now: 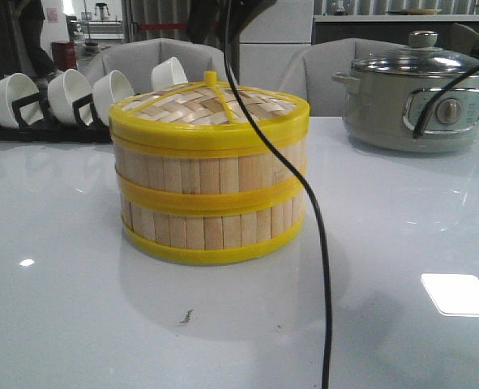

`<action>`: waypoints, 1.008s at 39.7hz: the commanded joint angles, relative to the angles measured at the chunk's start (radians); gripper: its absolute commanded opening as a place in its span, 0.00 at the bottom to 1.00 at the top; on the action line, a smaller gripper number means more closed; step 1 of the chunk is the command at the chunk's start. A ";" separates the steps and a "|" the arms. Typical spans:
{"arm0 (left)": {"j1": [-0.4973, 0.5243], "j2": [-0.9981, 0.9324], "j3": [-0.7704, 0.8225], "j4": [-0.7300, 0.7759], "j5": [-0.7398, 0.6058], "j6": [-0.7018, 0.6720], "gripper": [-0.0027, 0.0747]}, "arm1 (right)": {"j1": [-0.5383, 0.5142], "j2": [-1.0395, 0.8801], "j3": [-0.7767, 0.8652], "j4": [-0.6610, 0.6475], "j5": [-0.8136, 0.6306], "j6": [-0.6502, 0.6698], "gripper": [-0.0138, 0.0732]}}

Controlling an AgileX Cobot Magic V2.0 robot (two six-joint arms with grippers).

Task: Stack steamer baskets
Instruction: 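Open the right gripper and raise it off the lid hub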

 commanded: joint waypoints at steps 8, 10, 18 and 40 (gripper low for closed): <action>-0.006 0.012 -0.028 -0.004 -0.085 -0.005 0.14 | -0.020 -0.162 -0.009 -0.042 -0.111 0.001 0.54; -0.006 0.012 -0.028 -0.004 -0.085 -0.005 0.14 | -0.034 -0.186 0.018 -0.042 -0.126 0.001 0.54; -0.006 0.012 -0.028 -0.004 -0.085 -0.005 0.14 | -0.112 -0.319 0.219 -0.042 -0.216 0.001 0.54; -0.006 0.012 -0.028 -0.004 -0.085 -0.005 0.14 | -0.327 -0.817 0.983 -0.042 -0.643 0.001 0.54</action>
